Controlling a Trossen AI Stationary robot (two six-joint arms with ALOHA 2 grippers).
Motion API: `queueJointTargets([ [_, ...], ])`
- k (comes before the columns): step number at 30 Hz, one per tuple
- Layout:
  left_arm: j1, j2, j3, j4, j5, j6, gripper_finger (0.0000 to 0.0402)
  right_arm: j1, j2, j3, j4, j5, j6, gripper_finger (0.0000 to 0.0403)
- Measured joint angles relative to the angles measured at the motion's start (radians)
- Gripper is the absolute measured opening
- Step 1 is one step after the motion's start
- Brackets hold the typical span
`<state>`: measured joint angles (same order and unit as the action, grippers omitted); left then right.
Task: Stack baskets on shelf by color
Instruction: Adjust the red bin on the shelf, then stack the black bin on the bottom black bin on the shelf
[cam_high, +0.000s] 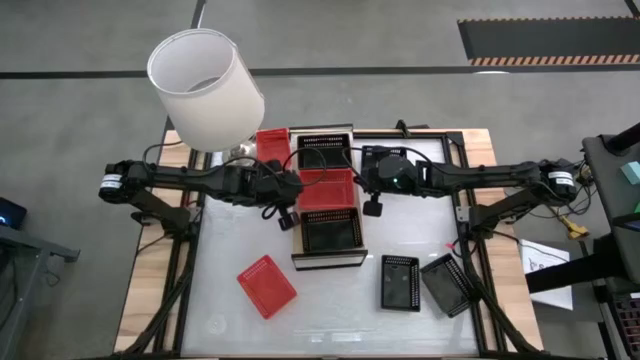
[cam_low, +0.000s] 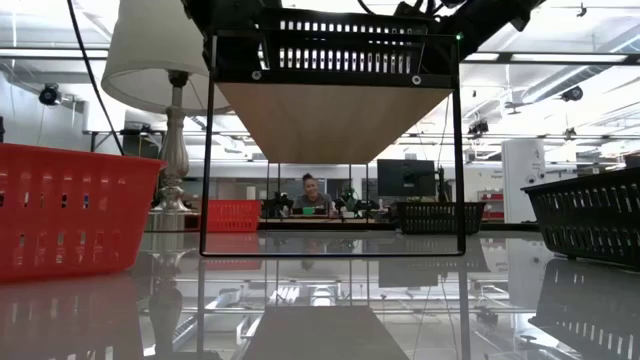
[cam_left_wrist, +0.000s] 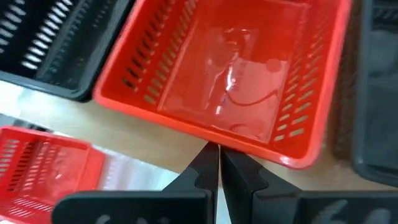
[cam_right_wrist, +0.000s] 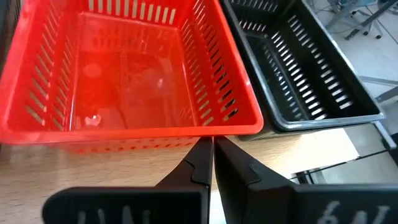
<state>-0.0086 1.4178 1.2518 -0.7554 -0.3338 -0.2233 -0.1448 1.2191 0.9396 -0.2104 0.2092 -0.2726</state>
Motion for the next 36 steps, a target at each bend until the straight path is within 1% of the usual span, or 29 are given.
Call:
queueJointTargets([
  [5,-0.001,0.0,0.0,0.04,0.032,-0.002,0.0,0.0,-0.007,0.001,0.001,0.003,0.0,0.0009],
  [15,0.0,0.0,0.0,0.037,0.033,-0.005,0.0,0.0,-0.007,0.001,-0.025,0.0,0.011,0.0009],
  [23,0.0,0.0,-0.002,-0.026,0.031,-0.037,0.0,0.0,-0.027,0.0,-0.065,-0.001,0.021,0.0009],
  [28,-0.01,-0.003,-0.002,-0.071,0.03,-0.086,0.0,0.0,-0.077,0.002,-0.152,0.0,0.042,0.0009],
  [32,-0.054,-0.024,-0.002,-0.06,0.022,-0.11,0.0,0.0,-0.132,0.013,-0.269,0.0,0.078,0.0009],
  [36,-0.126,-0.049,-0.002,-0.044,-0.055,-0.11,0.0,0.0,-0.183,0.025,-0.381,0.0,0.102,0.0009],
])
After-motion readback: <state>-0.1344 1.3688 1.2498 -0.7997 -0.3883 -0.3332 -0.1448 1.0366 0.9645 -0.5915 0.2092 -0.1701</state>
